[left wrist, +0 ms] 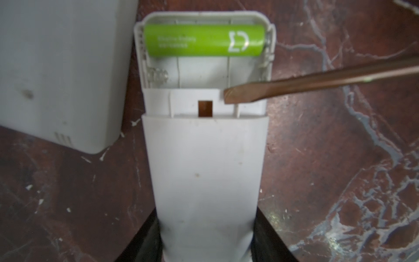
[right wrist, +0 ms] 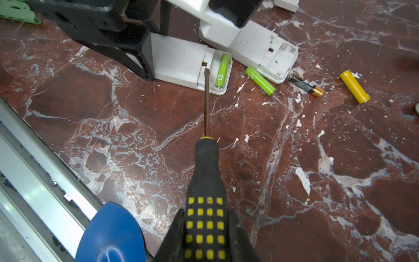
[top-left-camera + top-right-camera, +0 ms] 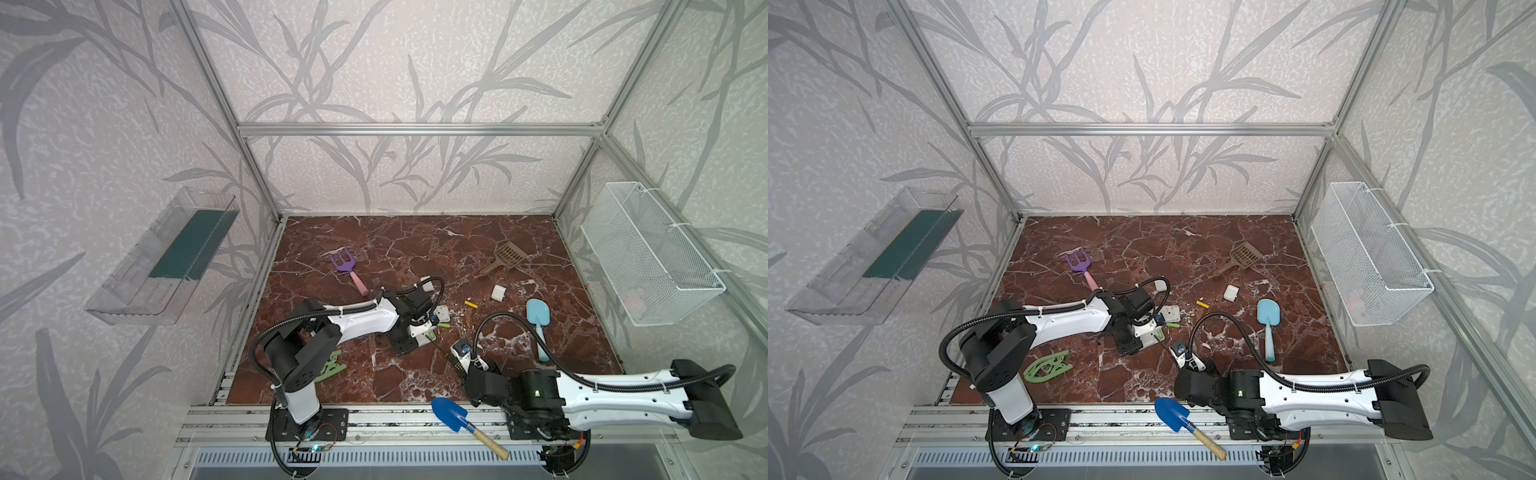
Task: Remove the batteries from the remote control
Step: 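Lever the nearer green battery out of the remote with the screwdriver tip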
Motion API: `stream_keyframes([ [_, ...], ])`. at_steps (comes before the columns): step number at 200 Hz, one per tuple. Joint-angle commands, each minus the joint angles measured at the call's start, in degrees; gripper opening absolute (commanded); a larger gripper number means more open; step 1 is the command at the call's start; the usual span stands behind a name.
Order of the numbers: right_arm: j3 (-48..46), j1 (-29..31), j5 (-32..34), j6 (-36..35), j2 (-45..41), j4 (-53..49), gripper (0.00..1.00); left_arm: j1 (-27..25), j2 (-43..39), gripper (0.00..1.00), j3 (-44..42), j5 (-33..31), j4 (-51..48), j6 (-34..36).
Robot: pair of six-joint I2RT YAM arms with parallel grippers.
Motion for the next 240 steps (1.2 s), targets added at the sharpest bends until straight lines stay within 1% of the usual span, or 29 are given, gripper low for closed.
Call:
stream_keyframes([
  [1, 2.2, -0.1, 0.1, 3.2, 1.4, -4.0, 0.0, -0.7, 1.2, 0.35, 1.1, 0.4, -3.6, -3.6],
  [22, 1.6, -0.1, 1.7, 4.4, 0.9, -4.2, 0.0, -0.8, 1.0, 0.35, 2.7, 1.5, -3.7, -5.5],
  [45, 0.6, -0.2, 2.3, 5.3, -0.9, -4.8, 0.0, -0.9, 1.4, 0.35, 4.3, 2.3, -3.3, -9.6],
  [79, -1.0, -0.3, 2.3, 5.4, -3.1, -4.1, 0.0, -2.4, 1.8, 0.34, 2.4, 2.4, -0.2, -15.8],
  [114, -1.1, -0.3, 2.0, 5.7, -1.8, -2.1, 0.0, -4.6, 2.0, 0.34, -0.9, -1.4, 5.3, -21.1],
  [139, -0.3, -0.4, 3.3, 6.7, -0.2, -1.5, 0.0, -5.9, 1.7, 0.34, -3.0, -3.5, 9.3, -24.5],
  [166, 0.2, -0.4, 4.6, 7.2, 2.0, -0.5, 0.0, -6.5, 1.9, 0.34, -4.4, -4.9, 11.9, -26.7],
  [194, 0.8, -0.4, 4.7, 7.8, 3.8, -0.3, 0.0, -7.1, 2.1, 0.34, -4.5, -6.7, 11.5, -27.9],
  [240, 1.9, -0.4, 5.8, 10.9, 4.1, -3.1, 0.0, -7.7, 1.8, 0.33, -4.5, -7.1, 10.5, -29.9],
])
